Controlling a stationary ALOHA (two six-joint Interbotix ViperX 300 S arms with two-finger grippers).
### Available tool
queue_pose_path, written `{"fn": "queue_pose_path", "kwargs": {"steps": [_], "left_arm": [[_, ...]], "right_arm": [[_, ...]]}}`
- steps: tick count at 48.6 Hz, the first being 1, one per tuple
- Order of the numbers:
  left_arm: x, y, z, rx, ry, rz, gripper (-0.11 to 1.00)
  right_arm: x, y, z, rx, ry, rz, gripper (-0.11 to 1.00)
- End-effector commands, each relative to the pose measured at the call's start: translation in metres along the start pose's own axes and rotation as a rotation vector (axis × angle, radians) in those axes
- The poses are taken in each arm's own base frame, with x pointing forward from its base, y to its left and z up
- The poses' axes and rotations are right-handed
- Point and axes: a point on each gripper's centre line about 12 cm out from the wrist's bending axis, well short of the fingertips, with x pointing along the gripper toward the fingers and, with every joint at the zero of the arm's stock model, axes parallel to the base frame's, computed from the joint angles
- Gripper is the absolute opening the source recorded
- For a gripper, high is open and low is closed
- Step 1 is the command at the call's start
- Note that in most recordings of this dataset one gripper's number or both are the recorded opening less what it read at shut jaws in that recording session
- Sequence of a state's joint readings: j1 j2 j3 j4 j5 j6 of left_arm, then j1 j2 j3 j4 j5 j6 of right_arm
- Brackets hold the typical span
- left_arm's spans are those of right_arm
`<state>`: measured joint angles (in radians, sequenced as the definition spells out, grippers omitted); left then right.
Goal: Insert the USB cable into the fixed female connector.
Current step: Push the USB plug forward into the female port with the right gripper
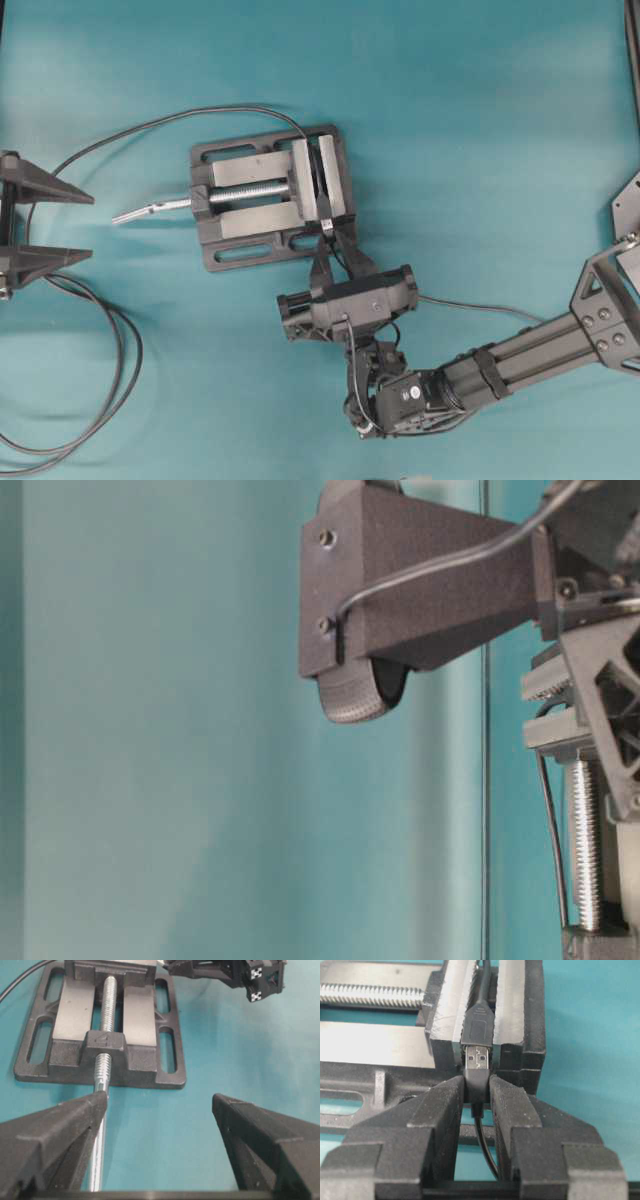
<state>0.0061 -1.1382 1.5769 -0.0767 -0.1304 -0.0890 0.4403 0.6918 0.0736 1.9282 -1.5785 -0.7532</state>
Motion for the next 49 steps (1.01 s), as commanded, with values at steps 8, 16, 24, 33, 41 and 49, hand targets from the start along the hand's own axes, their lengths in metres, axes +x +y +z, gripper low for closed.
{"fn": "queue_pose_path", "kwargs": {"steps": [8,16,24,33,41,49], "left_arm": [[0.001,0.000,0.005,-0.007,-0.013,0.001,0.99],[0.001,0.000,0.005,-0.009,-0.013,0.001,0.99],[0.001,0.000,0.006,-0.009,-0.016,0.001,0.99],[0.001,-0.001,0.006,-0.007,-0.016,0.001,0.99],[0.001,0.000,0.005,-0.007,-0.013,0.001,0.99],[0.001,-0.001,0.006,-0.007,-0.014,0.001,0.99]], "right_arm": [[0.016,0.006,0.025,0.057,-0.006,-0.050,0.21],[0.014,0.006,0.034,0.051,-0.005,-0.049,0.21],[0.015,0.006,0.036,0.030,-0.007,-0.055,0.21],[0.014,0.007,0.037,0.025,-0.005,-0.054,0.21],[0.015,0.007,0.040,0.027,-0.010,-0.057,0.21],[0.018,0.006,0.040,0.026,-0.010,-0.065,0.21]]}}
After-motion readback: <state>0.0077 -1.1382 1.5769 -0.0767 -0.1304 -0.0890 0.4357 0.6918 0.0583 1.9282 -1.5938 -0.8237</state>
